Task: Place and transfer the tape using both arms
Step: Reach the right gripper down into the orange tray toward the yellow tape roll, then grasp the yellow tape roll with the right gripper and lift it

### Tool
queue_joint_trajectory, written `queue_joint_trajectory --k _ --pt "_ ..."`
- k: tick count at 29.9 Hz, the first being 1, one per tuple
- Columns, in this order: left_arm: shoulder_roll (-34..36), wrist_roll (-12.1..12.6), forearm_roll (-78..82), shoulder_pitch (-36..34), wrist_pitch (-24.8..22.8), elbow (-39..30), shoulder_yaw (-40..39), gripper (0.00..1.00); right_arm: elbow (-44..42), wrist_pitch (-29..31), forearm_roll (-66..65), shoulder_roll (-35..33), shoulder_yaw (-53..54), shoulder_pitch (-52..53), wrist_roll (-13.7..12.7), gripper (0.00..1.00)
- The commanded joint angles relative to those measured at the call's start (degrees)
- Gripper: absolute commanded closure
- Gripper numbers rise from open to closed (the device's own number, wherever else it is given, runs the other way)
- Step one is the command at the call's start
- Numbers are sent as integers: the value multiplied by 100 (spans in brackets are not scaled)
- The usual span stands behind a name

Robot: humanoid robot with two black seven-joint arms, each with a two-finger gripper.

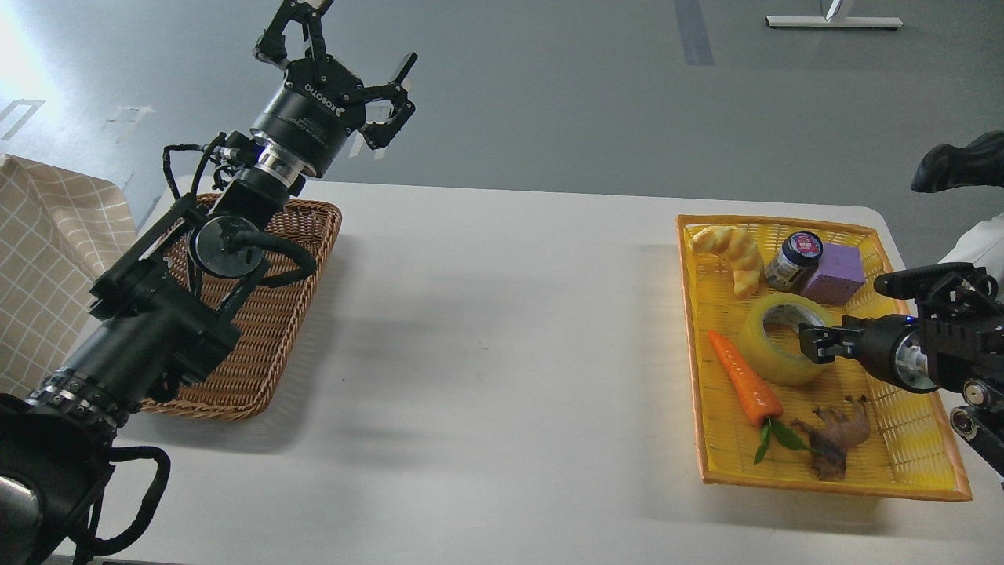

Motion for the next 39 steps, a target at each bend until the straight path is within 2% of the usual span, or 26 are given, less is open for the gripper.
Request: queue_joint_trajectory --k 1,2,6,8,11,18,26,32,39 --pt "2 0 0 0 0 0 0 2 -21 2 2 23 -7 18 18 64" --pt "2 0 0 0 0 0 9 2 -30 2 2 32 -7 27 18 70" --pt "-7 0 0 0 0 0 0 2 -30 2 2 41 -7 53 18 82" --pt "-7 0 0 -9 0 0 9 2 -21 19 10 32 1 106 18 93" --pt "-7 0 0 -18 0 0 9 2 -3 59 19 14 1 176 18 100" --pt "-25 0 0 -18 0 0 9 2 128 59 90 -30 238 370 18 100" --pt "10 0 0 0 0 0 0 2 839 59 98 -91 871 650 44 100" --pt "46 0 0 -9 0 0 0 2 1192 59 186 -3 933 994 44 100" --pt "46 0 0 -9 0 0 -27 2 1227 59 239 602 845 1485 44 100"
